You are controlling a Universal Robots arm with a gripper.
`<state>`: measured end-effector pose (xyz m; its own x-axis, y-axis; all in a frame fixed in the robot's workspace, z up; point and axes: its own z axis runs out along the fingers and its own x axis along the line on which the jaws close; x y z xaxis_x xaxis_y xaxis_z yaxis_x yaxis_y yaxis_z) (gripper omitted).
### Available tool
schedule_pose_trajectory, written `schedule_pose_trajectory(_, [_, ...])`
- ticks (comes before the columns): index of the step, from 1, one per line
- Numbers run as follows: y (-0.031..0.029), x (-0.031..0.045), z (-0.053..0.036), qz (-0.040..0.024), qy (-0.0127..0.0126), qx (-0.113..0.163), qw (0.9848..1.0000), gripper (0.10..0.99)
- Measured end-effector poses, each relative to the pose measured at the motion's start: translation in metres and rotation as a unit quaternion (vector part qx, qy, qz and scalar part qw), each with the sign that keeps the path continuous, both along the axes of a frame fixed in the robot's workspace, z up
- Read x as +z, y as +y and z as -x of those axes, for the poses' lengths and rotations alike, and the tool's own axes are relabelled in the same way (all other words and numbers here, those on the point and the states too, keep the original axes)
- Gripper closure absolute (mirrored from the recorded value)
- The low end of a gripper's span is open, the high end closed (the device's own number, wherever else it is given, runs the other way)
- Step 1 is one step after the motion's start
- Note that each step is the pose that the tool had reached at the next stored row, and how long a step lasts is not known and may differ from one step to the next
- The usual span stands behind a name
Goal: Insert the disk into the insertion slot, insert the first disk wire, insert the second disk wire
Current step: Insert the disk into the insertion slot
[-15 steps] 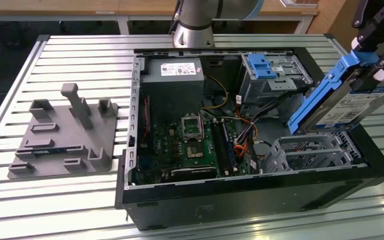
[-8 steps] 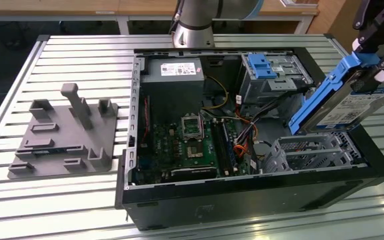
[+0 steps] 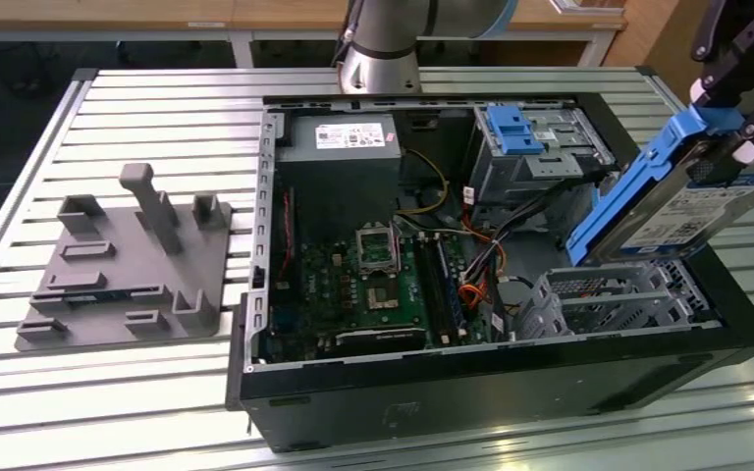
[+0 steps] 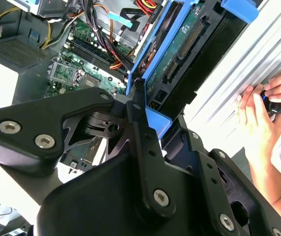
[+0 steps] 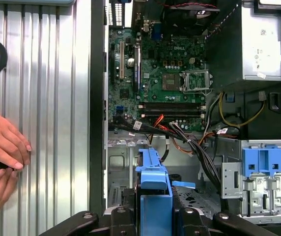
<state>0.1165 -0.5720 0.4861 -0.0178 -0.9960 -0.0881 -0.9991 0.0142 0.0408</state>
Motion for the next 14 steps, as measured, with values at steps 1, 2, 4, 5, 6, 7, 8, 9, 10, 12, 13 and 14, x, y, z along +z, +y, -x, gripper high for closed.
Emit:
schedule_pose_trajectory(1, [0.0000, -0.0005, 0.0000, 0.0001, 0.0000, 0.000, 1.0000, 0.722])
schedule_pose_trajectory(2, [0.0000, -0.0010, 0.0000, 0.0001, 0.0000, 0.000, 1.0000, 0.722])
schedule_pose_trajectory(4, [0.0000, -0.0020, 0.0000, 0.0002, 0.0000, 0.000, 1.0000, 0.722])
schedule_pose_trajectory(5, [0.0000, -0.0026, 0.0000, 0.0003, 0.0000, 0.000, 1.0000, 0.722])
schedule_pose_trajectory(6, [0.0000, -0.0031, -0.0001, 0.0003, 0.0000, 0.000, 1.0000, 0.722])
schedule_pose_trajectory(7, [0.0000, -0.0036, -0.0001, 0.0003, 0.0000, 0.000, 1.0000, 0.722])
schedule_pose_trajectory(8, [0.0000, -0.0042, -0.0002, 0.0004, 0.0000, 0.000, 1.0000, 0.722])
schedule_pose_trajectory(9, [0.0000, -0.0047, -0.0002, 0.0005, 0.0000, 0.000, 1.0000, 0.722])
schedule_pose_trajectory(10, [0.0000, -0.0053, -0.0002, 0.0005, 0.0000, 0.000, 1.0000, 0.722])
schedule_pose_trajectory(12, [0.0000, -0.0064, -0.0004, 0.0006, 0.0000, 0.000, 1.0000, 0.722])
schedule_pose_trajectory(13, [0.0000, -0.0069, -0.0004, 0.0006, 0.0000, 0.000, 1.0000, 0.722])
schedule_pose_trajectory(14, [0.0000, -0.0075, -0.0005, 0.0007, 0.0000, 0.000, 1.0000, 0.722])
